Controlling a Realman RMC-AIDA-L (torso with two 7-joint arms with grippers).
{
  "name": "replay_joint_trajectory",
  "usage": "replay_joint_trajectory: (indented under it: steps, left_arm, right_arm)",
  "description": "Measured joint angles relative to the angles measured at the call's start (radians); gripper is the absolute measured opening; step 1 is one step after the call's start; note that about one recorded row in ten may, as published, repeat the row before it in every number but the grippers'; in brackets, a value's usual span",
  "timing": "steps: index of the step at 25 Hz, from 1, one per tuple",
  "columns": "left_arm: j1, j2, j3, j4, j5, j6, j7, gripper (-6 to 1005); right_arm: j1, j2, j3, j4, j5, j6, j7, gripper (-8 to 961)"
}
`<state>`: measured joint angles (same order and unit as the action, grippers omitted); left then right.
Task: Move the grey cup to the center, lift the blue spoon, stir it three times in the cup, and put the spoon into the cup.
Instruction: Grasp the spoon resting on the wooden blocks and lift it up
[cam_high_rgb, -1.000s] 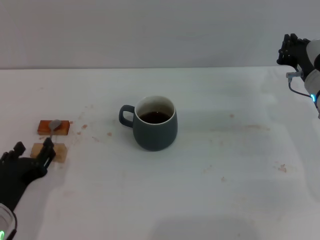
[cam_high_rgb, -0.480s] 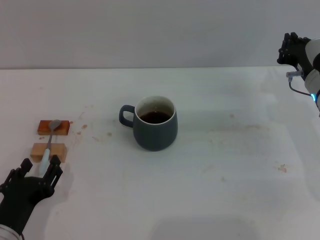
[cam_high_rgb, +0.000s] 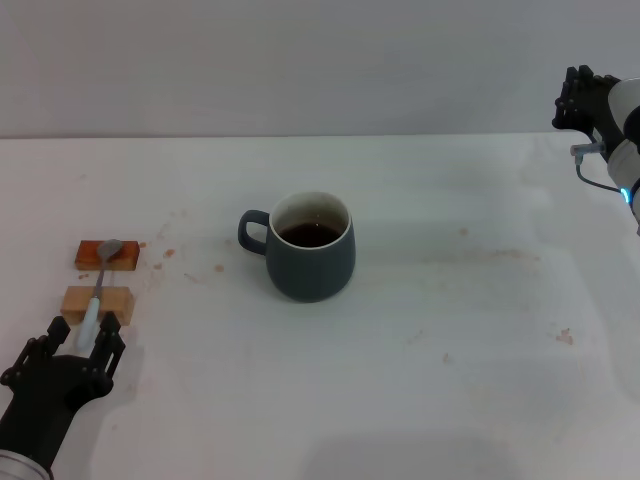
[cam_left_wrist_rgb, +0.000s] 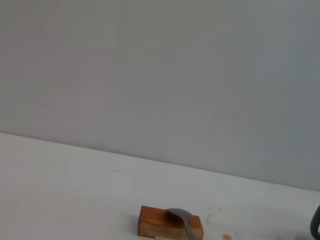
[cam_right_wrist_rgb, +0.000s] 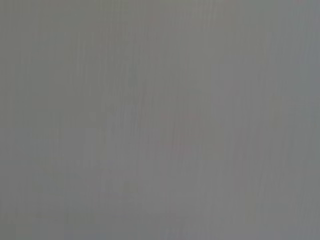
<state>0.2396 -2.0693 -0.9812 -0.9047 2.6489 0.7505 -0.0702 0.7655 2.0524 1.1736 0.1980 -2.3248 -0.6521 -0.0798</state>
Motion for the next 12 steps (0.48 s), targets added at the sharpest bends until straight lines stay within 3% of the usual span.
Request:
replay_joint_trajectory:
  steps: [5,12]
  left_arm:
    - [-0.029,0.0,0.002,0.04,-0.024,0.002,0.008,601]
    - [-0.05,-0.001,0.005,0.083,-0.042,0.015,0.01,585]
  right_arm:
    - [-0.001,0.0,-0.001,0.0,0.0,0.0,0.0,81]
    - [-0.004,0.0,-0.002,0.0,0.0,0.006,0.0,82]
